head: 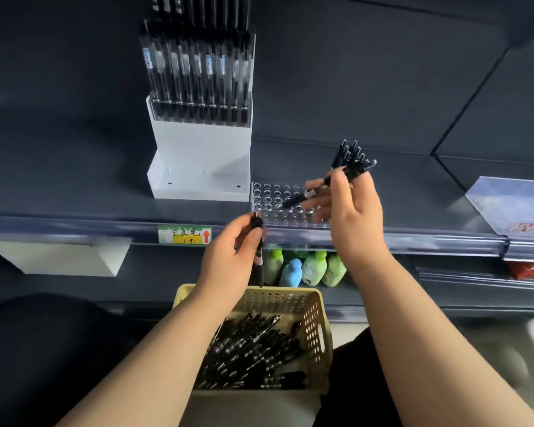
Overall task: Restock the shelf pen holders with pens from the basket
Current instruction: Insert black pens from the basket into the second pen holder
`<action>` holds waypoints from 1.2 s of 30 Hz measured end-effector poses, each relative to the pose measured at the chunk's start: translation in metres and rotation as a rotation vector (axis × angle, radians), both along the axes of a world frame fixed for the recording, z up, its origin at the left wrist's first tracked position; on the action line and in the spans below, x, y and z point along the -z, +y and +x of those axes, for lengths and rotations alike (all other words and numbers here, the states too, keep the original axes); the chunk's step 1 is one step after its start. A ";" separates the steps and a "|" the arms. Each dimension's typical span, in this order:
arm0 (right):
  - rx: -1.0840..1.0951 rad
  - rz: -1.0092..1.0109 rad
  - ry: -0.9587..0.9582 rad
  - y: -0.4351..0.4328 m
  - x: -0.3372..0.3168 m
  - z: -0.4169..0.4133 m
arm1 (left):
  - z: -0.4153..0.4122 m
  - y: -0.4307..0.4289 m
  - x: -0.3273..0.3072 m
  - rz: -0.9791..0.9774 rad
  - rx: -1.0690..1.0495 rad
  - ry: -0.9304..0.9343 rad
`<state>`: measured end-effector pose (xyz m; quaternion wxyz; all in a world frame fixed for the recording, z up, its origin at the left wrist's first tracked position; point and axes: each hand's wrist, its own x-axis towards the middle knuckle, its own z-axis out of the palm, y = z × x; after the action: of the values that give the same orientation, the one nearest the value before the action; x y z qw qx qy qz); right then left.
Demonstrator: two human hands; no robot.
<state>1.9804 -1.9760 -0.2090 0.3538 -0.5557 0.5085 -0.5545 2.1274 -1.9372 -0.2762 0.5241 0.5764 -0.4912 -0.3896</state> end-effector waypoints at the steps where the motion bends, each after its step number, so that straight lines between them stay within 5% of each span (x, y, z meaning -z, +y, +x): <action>1: 0.024 -0.011 0.073 -0.009 -0.006 -0.001 | -0.002 -0.006 -0.007 -0.017 0.000 0.012; 8: 0.090 -0.194 0.365 -0.064 -0.042 -0.012 | -0.021 -0.054 -0.060 -0.163 -0.003 0.027; 16: 0.073 -0.176 0.716 -0.112 -0.045 -0.035 | -0.037 -0.098 -0.079 -0.240 -0.033 0.061; 36: 0.032 -0.200 1.020 -0.145 -0.051 -0.049 | -0.053 -0.125 -0.069 -0.266 -0.078 -0.091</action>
<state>1.9318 -2.1211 -0.1576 -0.0022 -0.7785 0.5692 -0.2643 2.0743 -2.0624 -0.2068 0.5880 0.5375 -0.5390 -0.2737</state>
